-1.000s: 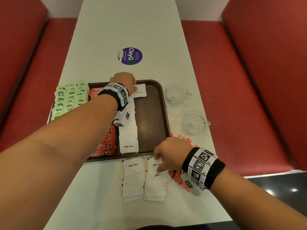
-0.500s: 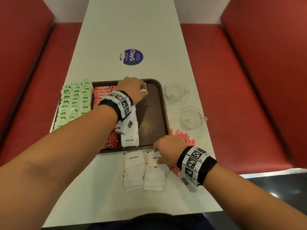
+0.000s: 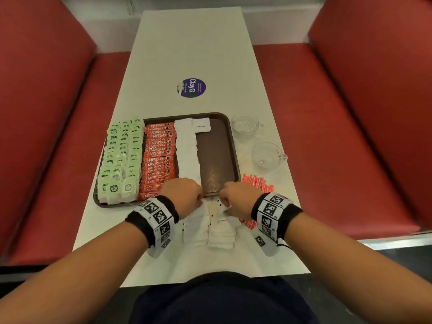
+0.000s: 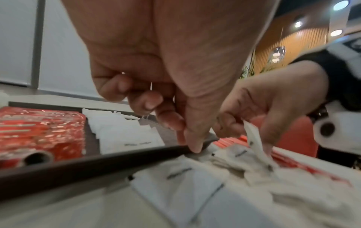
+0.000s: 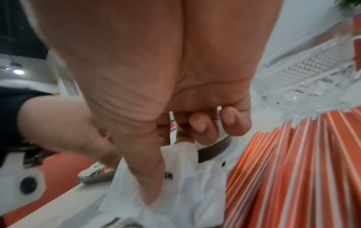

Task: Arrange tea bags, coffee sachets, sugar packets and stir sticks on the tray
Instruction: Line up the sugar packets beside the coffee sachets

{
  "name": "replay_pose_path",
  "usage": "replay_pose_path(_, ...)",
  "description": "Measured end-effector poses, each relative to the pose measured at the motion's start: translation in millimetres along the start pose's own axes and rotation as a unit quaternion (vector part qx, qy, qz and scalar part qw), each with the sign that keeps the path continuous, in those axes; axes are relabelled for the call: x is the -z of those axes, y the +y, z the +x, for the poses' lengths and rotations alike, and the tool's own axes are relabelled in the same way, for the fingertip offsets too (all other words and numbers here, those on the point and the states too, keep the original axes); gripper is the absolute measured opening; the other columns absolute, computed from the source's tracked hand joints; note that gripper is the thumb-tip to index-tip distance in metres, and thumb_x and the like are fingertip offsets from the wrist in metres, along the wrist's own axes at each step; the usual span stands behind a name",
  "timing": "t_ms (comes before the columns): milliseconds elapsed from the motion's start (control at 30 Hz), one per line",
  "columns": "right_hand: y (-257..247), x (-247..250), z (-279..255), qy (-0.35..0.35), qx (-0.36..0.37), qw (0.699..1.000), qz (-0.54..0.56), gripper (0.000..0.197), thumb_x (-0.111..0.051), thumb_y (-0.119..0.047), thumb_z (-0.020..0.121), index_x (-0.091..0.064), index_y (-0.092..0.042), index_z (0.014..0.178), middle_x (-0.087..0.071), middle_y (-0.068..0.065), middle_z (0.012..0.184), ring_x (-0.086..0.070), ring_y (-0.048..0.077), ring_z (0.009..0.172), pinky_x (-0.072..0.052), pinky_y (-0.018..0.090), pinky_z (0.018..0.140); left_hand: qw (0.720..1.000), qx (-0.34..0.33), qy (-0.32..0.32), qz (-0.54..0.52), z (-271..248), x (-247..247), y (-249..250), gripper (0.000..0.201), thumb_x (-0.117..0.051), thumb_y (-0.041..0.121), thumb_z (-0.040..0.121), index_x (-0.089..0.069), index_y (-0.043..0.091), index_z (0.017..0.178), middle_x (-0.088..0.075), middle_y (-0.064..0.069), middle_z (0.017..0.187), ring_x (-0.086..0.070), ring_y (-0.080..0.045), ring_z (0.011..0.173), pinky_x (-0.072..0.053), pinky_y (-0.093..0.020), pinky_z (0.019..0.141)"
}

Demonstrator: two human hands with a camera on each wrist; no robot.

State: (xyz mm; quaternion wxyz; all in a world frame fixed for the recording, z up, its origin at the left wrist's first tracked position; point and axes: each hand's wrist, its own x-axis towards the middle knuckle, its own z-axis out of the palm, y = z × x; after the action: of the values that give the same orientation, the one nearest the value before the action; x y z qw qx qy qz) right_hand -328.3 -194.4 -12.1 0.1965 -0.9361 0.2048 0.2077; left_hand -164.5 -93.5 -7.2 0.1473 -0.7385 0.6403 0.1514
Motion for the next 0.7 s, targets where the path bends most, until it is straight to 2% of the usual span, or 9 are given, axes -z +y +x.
replay_pose_path(100, 3, 0, -4, 0.024, -0.019, 0.998, 0.055, 0.027, -0.067, -0.022, 0.088, -0.043, -0.026, 0.075, -0.054, -0.004, 0.082, -0.052, 0.019, 0.078, -0.042, 0.028, 0.063, 0.998, 0.011, -0.028, 0.047, -8, -12, 5, 0.03, -0.053, 0.045, 0.095, -0.068, 0.023, 0.109, -0.068, -0.001, 0.104, -0.065, -0.025, 0.097, -0.051, -0.034, 0.076)
replay_pose_path(167, 4, -1, -6, 0.046, -0.03, 0.994, 0.095, 0.024, -0.067, -0.019, 0.088, -0.045, -0.026, 0.08, -0.054, -0.006, 0.08, -0.053, 0.018, 0.077, -0.037, 0.026, 0.06, 0.998, 0.006, -0.032, 0.049, -10, -17, 7, 0.032, -0.054, 0.045, 0.096, -0.067, 0.021, 0.113, -0.066, -0.003, 0.107, -0.064, -0.026, 0.099, -0.05, -0.034, 0.075)
replay_pose_path(200, 4, -1, -7, 0.056, -0.033, 0.992, 0.112, 0.02, -0.067, -0.019, 0.089, -0.048, -0.026, 0.087, -0.057, -0.006, 0.085, -0.054, 0.019, 0.081, -0.041, 0.026, 0.063, 0.999, 0.004, -0.029, 0.044, -11, -18, 8, 0.032, -0.055, 0.045, 0.095, -0.066, 0.023, 0.115, -0.065, -0.002, 0.108, -0.063, -0.025, 0.101, -0.05, -0.035, 0.076)
replay_pose_path(267, 3, 0, -11, 0.068, -0.033, 0.989, 0.129, 0.02, -0.069, -0.02, 0.09, -0.055, -0.024, 0.103, -0.063, -0.003, 0.101, -0.058, 0.02, 0.092, -0.05, 0.031, 0.078, 0.999, 0.007, -0.022, 0.041, -14, -18, 9, 0.032, -0.057, 0.047, 0.094, -0.067, 0.026, 0.116, -0.064, 0.001, 0.111, -0.062, -0.024, 0.104, -0.049, -0.036, 0.082)
replay_pose_path(300, 3, 0, -12, 0.07, -0.033, 0.989, 0.13, 0.02, -0.069, -0.021, 0.09, -0.057, -0.022, 0.107, -0.064, -0.002, 0.105, -0.059, 0.019, 0.095, -0.05, 0.031, 0.082, 0.999, 0.011, -0.016, 0.05, -15, -17, 10, 0.032, -0.057, 0.048, 0.093, -0.067, 0.027, 0.115, -0.064, 0.002, 0.111, -0.061, -0.023, 0.104, -0.047, -0.037, 0.085)
replay_pose_path(433, 1, 1, -18, 0.078, -0.03, 0.989, 0.12, 0.006, -0.062, -0.014, 0.089, -0.056, -0.016, 0.09, -0.061, 0.0, 0.087, -0.055, 0.019, 0.079, -0.045, 0.029, 0.068, 0.997, 0.036, 0.007, 0.071, -20, -21, 18, 0.03, -0.058, 0.048, 0.093, -0.068, 0.025, 0.11, -0.067, 0.001, 0.11, -0.061, -0.023, 0.103, -0.04, -0.041, 0.092)
replay_pose_path(533, 1, 2, -21, 0.064, -0.049, 0.987, 0.138, 0.031, -0.055, -0.005, 0.088, -0.039, -0.027, 0.074, -0.05, -0.004, 0.076, -0.049, 0.017, 0.07, -0.035, 0.023, 0.057, 0.998, 0.039, 0.01, 0.047, -21, -22, 19, 0.031, -0.062, 0.046, 0.093, -0.061, 0.024, 0.115, -0.069, 0.001, 0.11, -0.063, -0.023, 0.102, -0.04, -0.041, 0.094)
replay_pose_path(600, 2, 4, -23, 0.045, -0.059, 0.987, 0.142, 0.043, -0.051, 0.002, 0.089, -0.031, -0.033, 0.073, -0.055, -0.002, 0.083, -0.051, 0.015, 0.072, -0.033, 0.021, 0.057, 0.999, 0.028, 0.008, 0.024, -19, -22, 17, 0.034, -0.064, 0.044, 0.092, -0.057, 0.024, 0.118, -0.068, 0.001, 0.11, -0.063, -0.023, 0.102, -0.042, -0.041, 0.092)
replay_pose_path(700, 1, 6, -23, 0.026, -0.055, 0.987, 0.149, 0.034, -0.047, 0.005, 0.087, -0.036, -0.027, 0.083, -0.067, 0.008, 0.099, -0.062, 0.028, 0.086, -0.044, 0.029, 0.061, 1.0, 0.008, -0.004, -0.002, -16, -18, 13, 0.041, -0.066, 0.041, 0.091, -0.051, 0.023, 0.124, -0.068, 0.0, 0.108, -0.063, -0.023, 0.099, -0.044, -0.038, 0.086)
